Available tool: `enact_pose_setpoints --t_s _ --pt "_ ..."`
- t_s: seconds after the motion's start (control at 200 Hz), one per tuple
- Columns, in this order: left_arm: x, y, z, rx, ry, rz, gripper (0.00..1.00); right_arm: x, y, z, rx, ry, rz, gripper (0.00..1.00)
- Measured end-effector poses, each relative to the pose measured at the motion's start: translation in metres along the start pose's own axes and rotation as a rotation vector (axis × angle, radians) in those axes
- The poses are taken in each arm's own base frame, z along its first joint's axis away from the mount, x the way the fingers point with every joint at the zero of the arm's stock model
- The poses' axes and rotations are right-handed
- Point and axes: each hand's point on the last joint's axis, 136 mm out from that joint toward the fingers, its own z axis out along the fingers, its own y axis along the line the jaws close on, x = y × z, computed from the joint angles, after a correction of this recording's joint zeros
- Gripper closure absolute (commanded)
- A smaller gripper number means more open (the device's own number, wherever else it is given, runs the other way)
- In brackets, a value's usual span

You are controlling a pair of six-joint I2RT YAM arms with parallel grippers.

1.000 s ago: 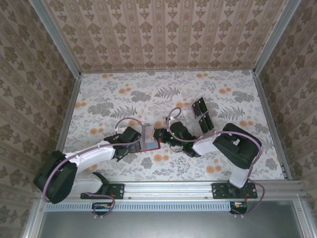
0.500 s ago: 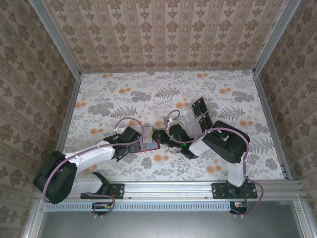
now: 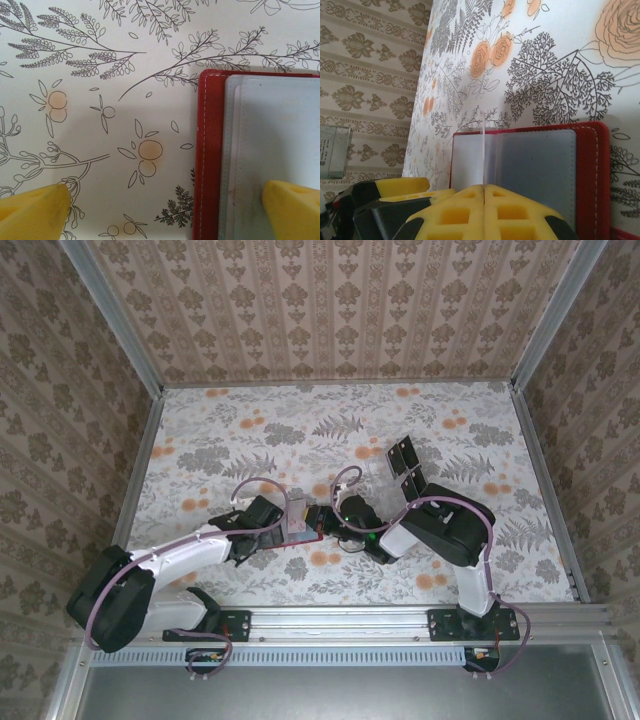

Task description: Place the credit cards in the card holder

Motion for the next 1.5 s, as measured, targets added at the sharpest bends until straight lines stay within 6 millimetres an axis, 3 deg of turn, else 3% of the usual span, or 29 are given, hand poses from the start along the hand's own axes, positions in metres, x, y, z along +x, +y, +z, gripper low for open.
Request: enact_pose_setpoints --t_s 0.83,1.5 --pt "0.0 0.0 0.0 0.0 0.0 0.0 0.0 0.019 -0.009 -0.005 -0.015 0.021 0.041 1.0" --pt "0.001 0.001 0.0 -0.003 0.003 0.002 0.0 0.026 -0.002 0.002 -0.053 0.068 0.046 1.0"
